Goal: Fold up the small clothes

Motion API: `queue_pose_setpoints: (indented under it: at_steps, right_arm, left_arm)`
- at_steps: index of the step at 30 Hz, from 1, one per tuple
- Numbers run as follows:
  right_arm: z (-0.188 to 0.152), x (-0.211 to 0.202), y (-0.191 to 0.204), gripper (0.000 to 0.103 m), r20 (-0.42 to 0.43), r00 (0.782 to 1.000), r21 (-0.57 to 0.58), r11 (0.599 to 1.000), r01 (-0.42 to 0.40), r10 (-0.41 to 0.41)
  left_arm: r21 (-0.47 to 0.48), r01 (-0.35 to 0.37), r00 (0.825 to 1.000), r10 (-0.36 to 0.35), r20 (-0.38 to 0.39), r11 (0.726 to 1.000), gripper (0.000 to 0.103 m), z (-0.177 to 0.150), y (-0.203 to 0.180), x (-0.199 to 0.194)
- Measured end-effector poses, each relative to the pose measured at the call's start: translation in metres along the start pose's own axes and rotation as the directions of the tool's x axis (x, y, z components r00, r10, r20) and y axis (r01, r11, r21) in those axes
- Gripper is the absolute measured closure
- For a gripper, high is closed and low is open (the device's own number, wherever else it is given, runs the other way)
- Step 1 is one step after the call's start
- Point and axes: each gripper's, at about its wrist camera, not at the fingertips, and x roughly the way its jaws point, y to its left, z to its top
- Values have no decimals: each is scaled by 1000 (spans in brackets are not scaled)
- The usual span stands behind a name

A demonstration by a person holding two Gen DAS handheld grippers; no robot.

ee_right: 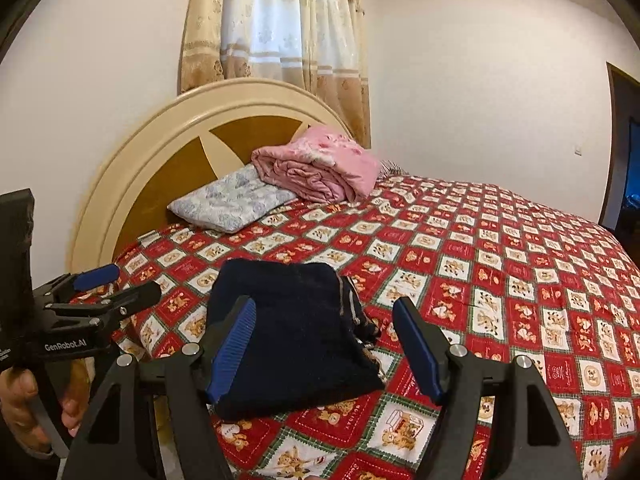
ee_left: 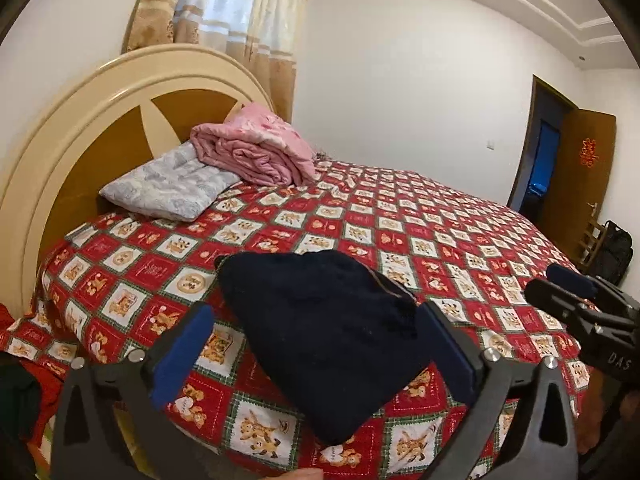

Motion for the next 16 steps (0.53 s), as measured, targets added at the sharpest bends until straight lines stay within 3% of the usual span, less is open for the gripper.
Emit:
queue_pose_setpoints:
  at_steps: [16]
  right_arm:
    - [-4,1,2,31,-4,1000,2,1000,-18,18]
  left_arm:
    - [38,-22,1000,22,13,999,0,-2,-6,0]
